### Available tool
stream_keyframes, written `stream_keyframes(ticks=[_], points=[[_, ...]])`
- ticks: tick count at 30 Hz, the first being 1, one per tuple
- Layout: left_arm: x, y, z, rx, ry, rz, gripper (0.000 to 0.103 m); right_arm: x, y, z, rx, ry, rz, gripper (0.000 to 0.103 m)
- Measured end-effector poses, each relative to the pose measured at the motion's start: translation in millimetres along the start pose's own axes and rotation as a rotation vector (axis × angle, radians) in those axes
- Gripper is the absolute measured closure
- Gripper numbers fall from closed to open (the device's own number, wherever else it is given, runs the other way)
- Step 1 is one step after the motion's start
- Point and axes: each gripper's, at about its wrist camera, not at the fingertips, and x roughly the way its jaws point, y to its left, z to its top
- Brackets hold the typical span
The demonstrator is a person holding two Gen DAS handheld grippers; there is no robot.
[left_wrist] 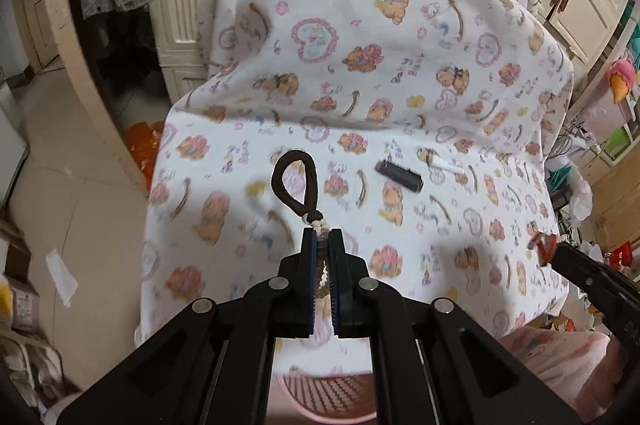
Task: Collect trash
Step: 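Carry the hair tie and red-capped item over the pink basket and open both tools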
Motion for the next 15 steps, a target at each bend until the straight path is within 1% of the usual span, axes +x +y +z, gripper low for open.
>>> stream_keyframes(ticks=[2,5,9,12,15], points=[[-9.7,0.7,-6.0,-0.009,0.000,-0.012,0.098,-12.4,5.6,-6.4,-0.006,-0.018,0.007,0.098],[-30.1,-6.2,-18.4,0.018,-0.016,-0.011,0.099,-37.2,20.2,-20.7,-0.036,-0.066,0.022,0.098],[-56.5,-17.2,-37.6,0.036,-0.021,-0.038,0.098,-69.8,33.5,-38.0,-0.050,-0.108,0.051,0.098],[-70.3,-25.4,-52.9,0.041,-0.028,-0.066,0.099,-84.5,42.9,-52.5,-0.056,-0.140,0.059,0.098],[-73.6,-31.0,-69.7,0.058,-0.043,-0.058,0.099,-88.6,48.6,-68.9,-0.072,-0.153,0.046,0.098]])
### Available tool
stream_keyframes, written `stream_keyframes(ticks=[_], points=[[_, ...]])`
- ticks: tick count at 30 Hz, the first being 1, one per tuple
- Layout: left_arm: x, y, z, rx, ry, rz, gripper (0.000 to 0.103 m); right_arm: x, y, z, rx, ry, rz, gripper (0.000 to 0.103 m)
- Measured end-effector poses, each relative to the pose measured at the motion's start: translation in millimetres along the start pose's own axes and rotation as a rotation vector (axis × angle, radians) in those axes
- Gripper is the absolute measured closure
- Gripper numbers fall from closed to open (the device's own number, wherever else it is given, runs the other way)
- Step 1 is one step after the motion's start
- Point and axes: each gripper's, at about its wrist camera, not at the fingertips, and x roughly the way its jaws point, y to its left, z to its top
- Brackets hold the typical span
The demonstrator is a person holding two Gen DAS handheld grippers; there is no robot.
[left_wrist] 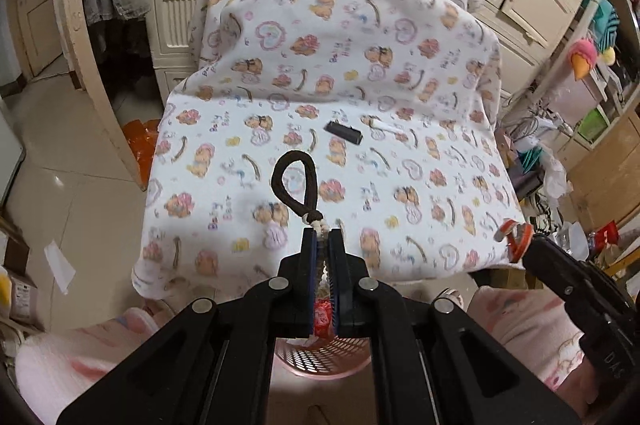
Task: Collect trash
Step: 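Carry the hair tie and red-capped item over the pink basket and open both tools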
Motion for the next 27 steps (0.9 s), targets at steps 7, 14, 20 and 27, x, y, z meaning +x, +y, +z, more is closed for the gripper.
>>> stream_keyframes(ticks=[7,14,20,27], points=[[44.9,4.8,-31.9,-0.011,0.100,-0.014,0.099,35.3,-24.6,-37.2,0.078,0.109,-0.010,0.098],[87.9,3.6,-53.6,-0.029,0.313,-0.090,0.099,83.3,-47.6,-61.8,0.132,0.268,-0.034,0.097],[107.0,1.9,-66.6,-0.019,0.379,-0.072,0.098,113.1,-57.0,-80.3,0.176,0.374,-0.041,0.098],[142.4,8.3,-88.1,-0.025,0.493,-0.043,0.098,153.1,-66.1,-108.2,0.190,0.494,-0.110,0.097]])
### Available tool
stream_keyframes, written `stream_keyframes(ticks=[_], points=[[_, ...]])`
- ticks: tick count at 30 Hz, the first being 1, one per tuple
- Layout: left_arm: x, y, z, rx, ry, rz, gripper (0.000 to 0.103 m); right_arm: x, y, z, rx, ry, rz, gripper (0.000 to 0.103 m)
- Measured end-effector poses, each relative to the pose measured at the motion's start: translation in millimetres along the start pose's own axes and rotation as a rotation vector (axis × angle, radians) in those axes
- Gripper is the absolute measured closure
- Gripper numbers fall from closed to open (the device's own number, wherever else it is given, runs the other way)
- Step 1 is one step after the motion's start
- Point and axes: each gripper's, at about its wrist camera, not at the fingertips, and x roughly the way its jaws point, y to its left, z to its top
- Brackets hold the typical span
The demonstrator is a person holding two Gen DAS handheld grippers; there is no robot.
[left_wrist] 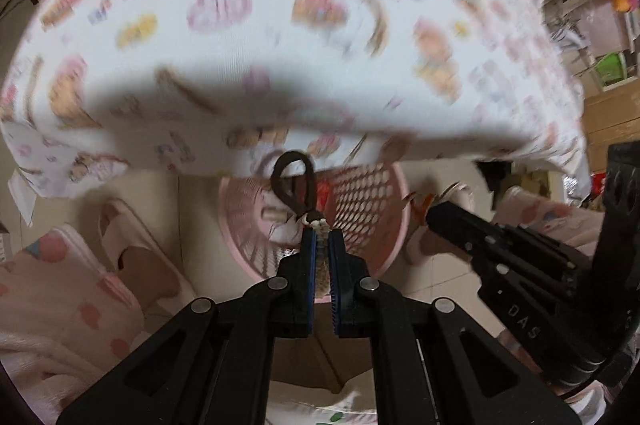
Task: Collect trash
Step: 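Carry the hair tie and red-capped item over the pink basket and open both tools, then move both open tools back up over the table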
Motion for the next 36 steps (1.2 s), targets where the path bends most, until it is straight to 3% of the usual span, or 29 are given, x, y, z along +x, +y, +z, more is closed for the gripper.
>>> stream_keyframes(ticks=[4,10,13,19,22,25,27,32,36], points=[[30.0,4.1,-6.0,-0.016,0.067,-0.006,0.098,20.8,-10.4,-3.4,0.025,0.054,-0.033,0.097],[68.0,0.3,-15.7,0.017,0.134,0.052,0.097,40.2,-31.8,-8.5,0.138,0.114,0.002,0.097],[79.3,1.2,-17.6,0.031,0.155,0.095,0.097,43.3,-38.0,-11.0,0.158,0.124,0.003,0.097],[87.3,-2.8,-18.5,0.037,0.167,0.096,0.096,50.2,-46.4,-13.7,0.179,0.140,-0.022,0.097],[90.6,-3.4,-20.9,0.041,0.184,0.094,0.089,50.6,-48.2,-14.6,0.187,0.141,-0.025,0.095],[88.2,-5.3,-22.5,0.048,0.178,0.106,0.062,42.7,-47.1,-12.7,0.179,0.117,-0.033,0.078],[84.9,-4.3,-22.4,0.055,0.155,0.132,0.043,35.2,-46.5,-11.6,0.167,0.091,-0.049,0.077],[72.2,5.6,-20.9,0.014,0.131,0.119,0.037,14.7,-39.6,-9.0,0.114,0.008,-0.099,0.064],[42.8,2.6,-18.2,0.033,0.030,0.144,0.032,-4.8,-30.7,-7.5,0.040,-0.062,-0.110,0.056]])
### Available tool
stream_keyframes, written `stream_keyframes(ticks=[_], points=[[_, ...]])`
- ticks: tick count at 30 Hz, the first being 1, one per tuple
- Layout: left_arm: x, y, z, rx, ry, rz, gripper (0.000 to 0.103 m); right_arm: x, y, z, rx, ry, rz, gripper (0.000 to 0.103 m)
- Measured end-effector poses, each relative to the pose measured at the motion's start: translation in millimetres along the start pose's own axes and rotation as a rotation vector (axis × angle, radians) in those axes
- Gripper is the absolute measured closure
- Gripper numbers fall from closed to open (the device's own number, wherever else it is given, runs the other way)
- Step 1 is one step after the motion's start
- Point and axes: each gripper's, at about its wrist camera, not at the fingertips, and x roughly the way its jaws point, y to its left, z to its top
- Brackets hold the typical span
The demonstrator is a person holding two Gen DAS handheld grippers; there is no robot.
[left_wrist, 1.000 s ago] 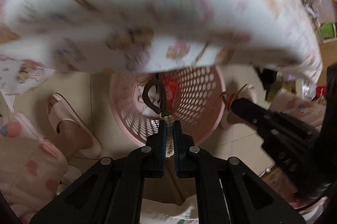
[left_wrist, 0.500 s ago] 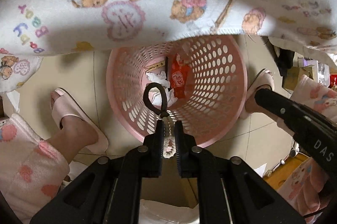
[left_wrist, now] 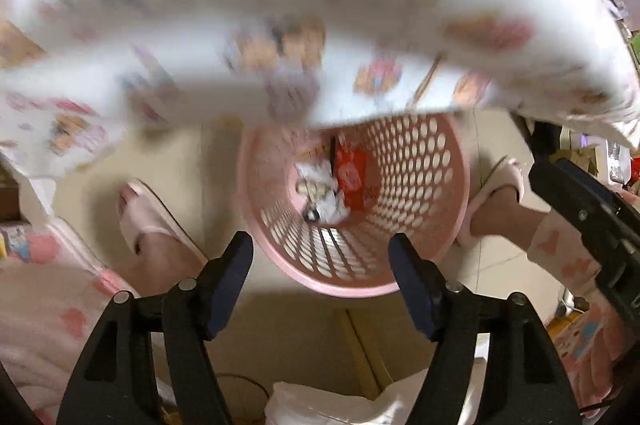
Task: Collect trash
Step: 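Move both open tools back up over the table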
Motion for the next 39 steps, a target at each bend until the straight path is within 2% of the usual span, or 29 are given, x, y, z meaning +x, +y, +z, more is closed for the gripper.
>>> stream_keyframes(ticks=[3,4,6,8,11,13,15,18,22,30,31,35,39], points=[[-30.7,-0.2,-0.4,0.023,-0.109,0.016,0.027,-15.9,6.3,1.2,-0.027,-0.062,0.003,0.046],[-42.2,-0.2,-1.3,0.030,-0.154,0.027,0.026,-23.8,7.7,1.6,-0.036,-0.094,0.000,0.040],[-63.2,0.5,-2.2,0.039,-0.236,0.045,0.020,-34.1,9.7,1.8,-0.047,-0.146,-0.004,0.034],[-84.4,1.5,-3.9,0.045,-0.324,0.059,0.014,-52.0,10.9,2.2,-0.058,-0.215,0.002,0.023],[-105.1,4.5,-5.5,0.058,-0.409,0.070,0.004,-71.1,10.7,1.9,-0.061,-0.295,0.014,0.013],[-115.9,6.0,-7.1,0.054,-0.459,0.084,0.004,-76.8,9.4,3.3,-0.070,-0.327,0.005,0.007],[-124.9,6.6,-8.6,0.045,-0.512,0.101,0.004,-79.1,6.1,6.2,-0.053,-0.339,-0.030,0.007],[-138.4,5.9,-13.0,0.038,-0.585,0.094,0.004,-84.8,2.3,8.1,-0.029,-0.350,-0.007,0.006],[-154.2,4.9,-18.7,0.038,-0.673,0.092,0.003,-94.3,7.5,7.8,-0.056,-0.394,-0.038,0.004],[-175.6,2.0,-26.0,0.030,-0.762,0.102,0.001,-112.8,16.8,8.4,-0.093,-0.457,-0.012,0.000],[-177.3,1.7,-25.9,0.029,-0.765,0.102,0.001,-114.2,17.7,9.1,-0.097,-0.459,-0.015,0.000],[-184.6,7.6,-17.5,0.021,-0.721,0.022,0.001,-131.7,27.2,18.7,-0.147,-0.485,-0.029,0.000],[-203.3,12.5,-6.2,0.027,-0.732,0.045,0.001,-156.7,36.2,34.8,-0.217,-0.529,-0.037,0.000]])
